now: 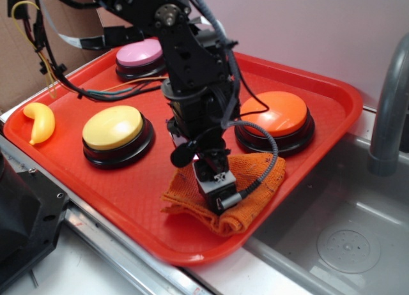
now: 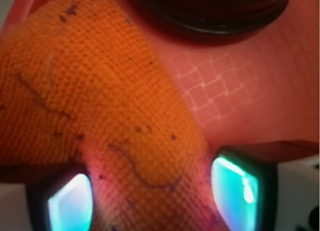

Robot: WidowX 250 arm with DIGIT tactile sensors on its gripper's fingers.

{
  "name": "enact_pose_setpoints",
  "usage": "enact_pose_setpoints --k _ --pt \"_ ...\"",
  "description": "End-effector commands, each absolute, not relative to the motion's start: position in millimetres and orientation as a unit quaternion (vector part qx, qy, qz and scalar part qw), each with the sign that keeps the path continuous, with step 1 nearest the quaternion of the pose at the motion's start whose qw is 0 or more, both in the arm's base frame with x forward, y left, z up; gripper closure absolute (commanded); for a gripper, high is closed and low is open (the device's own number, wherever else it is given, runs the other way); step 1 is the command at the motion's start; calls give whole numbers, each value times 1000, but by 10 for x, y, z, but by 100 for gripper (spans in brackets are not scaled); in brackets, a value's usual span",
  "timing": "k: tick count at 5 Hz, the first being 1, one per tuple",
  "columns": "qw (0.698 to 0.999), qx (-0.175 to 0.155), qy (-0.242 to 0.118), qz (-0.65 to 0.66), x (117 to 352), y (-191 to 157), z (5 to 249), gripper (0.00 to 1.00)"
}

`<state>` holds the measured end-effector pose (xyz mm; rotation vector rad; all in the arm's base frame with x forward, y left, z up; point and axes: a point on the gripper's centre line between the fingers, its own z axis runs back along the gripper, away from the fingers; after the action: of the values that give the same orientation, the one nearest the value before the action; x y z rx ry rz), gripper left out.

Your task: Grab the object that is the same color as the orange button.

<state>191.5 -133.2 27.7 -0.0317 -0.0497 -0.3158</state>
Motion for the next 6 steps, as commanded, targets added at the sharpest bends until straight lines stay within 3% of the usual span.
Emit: enact_pose_setpoints --k 1,2,3,5,6 --pt "990 -10 -32 -138 1916 -1331 302 100" --pt "993 -9 -22 -112 1966 -1252 419 100" --pt "998 -14 -35 -58 2047 -1067 733 100" --pt "996 -29 -52 62 2204 -390 1434 100" --pt "988 -37 -56 139 2171 58 1727 100"
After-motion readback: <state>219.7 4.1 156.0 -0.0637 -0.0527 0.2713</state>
